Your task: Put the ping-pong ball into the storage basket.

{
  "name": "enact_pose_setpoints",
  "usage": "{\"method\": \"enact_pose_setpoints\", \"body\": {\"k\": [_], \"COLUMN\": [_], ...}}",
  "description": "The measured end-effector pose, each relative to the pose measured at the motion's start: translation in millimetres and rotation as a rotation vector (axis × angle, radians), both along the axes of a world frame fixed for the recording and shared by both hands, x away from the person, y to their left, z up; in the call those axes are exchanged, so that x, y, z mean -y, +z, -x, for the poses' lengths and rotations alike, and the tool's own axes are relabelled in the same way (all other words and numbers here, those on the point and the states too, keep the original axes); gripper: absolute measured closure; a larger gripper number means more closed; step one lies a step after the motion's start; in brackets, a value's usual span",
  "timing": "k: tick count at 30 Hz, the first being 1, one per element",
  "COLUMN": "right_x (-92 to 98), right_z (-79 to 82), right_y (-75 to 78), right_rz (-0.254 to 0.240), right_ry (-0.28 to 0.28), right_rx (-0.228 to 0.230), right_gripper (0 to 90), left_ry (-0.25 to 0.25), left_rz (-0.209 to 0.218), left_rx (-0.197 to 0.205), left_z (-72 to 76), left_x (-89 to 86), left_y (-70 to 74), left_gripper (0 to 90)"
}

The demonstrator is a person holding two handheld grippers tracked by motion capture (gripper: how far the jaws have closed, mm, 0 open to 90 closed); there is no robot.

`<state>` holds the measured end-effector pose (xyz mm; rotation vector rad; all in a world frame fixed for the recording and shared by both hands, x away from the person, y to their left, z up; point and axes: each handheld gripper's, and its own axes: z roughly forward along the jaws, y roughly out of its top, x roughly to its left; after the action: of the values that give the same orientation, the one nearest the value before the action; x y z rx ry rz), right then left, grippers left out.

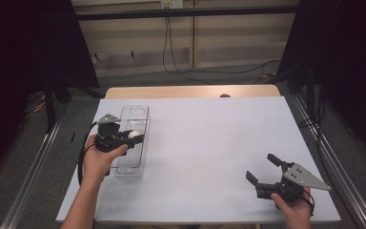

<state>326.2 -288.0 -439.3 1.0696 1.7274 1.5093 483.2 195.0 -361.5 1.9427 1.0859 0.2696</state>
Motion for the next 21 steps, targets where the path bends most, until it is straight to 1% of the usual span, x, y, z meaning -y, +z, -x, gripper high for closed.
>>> {"method": "enact_pose_setpoints", "body": {"k": [1, 2, 3, 4, 5, 6, 7, 9, 10, 12, 14, 17, 19, 20, 21], "right_x": [-0.3, -0.3, -0.2, -0.2, -0.2, -0.3, -0.4, -0.7, -0.8, -0.5, -0.5, -0.4, -0.3, -0.5, -0.5], "right_z": [0.0, 0.0, 0.1, 0.1, 0.1, 0.1, 0.1, 0.1, 0.1, 0.1, 0.1, 0.2, 0.1, 0.1, 0.1], "right_y": [0.1, 0.1, 0.2, 0.2, 0.2, 0.1, 0.1, 0.2, 0.2, 0.1, 0.1, 0.2, 0.2, 0.1, 0.0], "right_rz": [-0.005, -0.007, -0.006, -0.007, -0.007, -0.006, -0.007, -0.007, -0.007, -0.003, -0.004, -0.007, -0.007, -0.007, -0.004], "right_ry": [-0.003, -0.003, -0.003, -0.003, -0.003, -0.004, -0.003, -0.005, -0.005, -0.001, -0.002, -0.001, -0.001, -0.003, -0.002], "right_rx": [0.0, 0.001, 0.001, 0.002, 0.001, 0.0, 0.0, -0.001, 0.0, 0.0, 0.0, 0.001, 0.001, 0.0, 0.0], "right_gripper": [1.7, 1.7, 1.7, 1.7, 1.7, 1.7, 1.7, 1.7, 1.7, 1.7, 1.7, 1.7, 1.7, 1.7, 1.7], "left_ry": [-0.001, -0.005, 0.005, 0.002, -0.004, -0.004, 0.0, 0.013, 0.001, 0.017, 0.019, 0.021, 0.031, 0.024, 0.03], "left_rz": [-0.013, -0.016, -0.006, -0.008, -0.016, -0.015, -0.019, -0.014, -0.024, -0.011, -0.008, -0.016, -0.006, -0.016, -0.023], "left_rx": [0.001, 0.002, 0.001, -0.002, 0.001, 0.004, 0.004, 0.006, 0.007, 0.006, 0.009, 0.009, 0.011, 0.011, 0.011], "left_z": [-0.2, -0.5, -0.2, -0.1, -0.4, -0.8, -0.7, -0.1, -0.6, 0.0, 0.0, 0.1, 0.2, 0.2, 0.6], "left_x": [-0.9, -1.7, -1.6, -1.9, -3.2, -3.9, -4.2, -3.9, -5.6, -5.6, -6.8, -8.6, -8.6, -9.4, -9.8], "left_y": [0.1, -0.1, -0.6, -0.6, -0.4, -0.7, -0.6, -1.1, -1.0, -1.8, -2.6, -2.8, -3.6, -3.6, -3.8], "left_gripper": [51.1, 51.1, 51.1, 51.1, 51.1, 51.1, 51.1, 51.1, 51.1, 51.1, 51.1, 51.1, 51.1, 51.1, 51.1]}}
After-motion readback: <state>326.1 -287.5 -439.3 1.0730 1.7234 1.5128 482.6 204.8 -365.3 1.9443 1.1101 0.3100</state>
